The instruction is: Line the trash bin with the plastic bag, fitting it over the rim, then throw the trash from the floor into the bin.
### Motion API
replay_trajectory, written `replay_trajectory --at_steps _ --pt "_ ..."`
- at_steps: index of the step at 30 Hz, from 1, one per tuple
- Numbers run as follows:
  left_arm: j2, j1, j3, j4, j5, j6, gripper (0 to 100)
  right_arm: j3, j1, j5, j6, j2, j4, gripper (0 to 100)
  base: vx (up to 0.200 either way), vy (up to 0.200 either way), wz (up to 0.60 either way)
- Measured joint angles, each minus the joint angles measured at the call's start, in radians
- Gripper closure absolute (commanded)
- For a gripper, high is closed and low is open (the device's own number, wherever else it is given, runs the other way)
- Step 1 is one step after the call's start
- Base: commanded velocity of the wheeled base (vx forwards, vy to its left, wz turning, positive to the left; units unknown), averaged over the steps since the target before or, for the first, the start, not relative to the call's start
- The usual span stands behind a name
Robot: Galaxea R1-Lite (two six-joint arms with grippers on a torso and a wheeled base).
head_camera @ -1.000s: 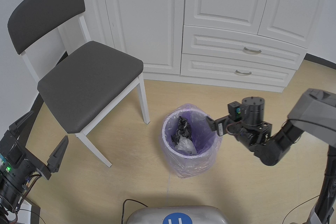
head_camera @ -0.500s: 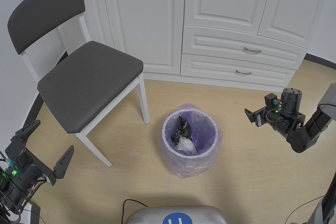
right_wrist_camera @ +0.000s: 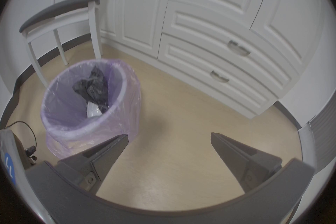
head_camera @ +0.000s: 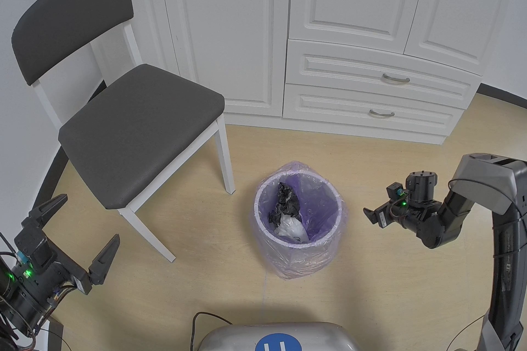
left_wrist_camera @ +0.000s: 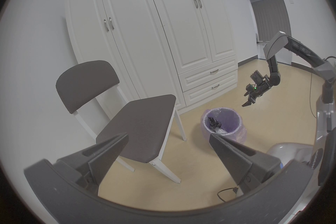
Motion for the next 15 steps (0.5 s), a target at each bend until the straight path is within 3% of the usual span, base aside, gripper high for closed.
replay_trajectory --at_steps 15 --pt "0.041 0.000 0.004 0.000 0.000 -0.002 0 -0.425 0.006 0.005 0.308 0.196 0.366 0 0.000 0.000 0.00"
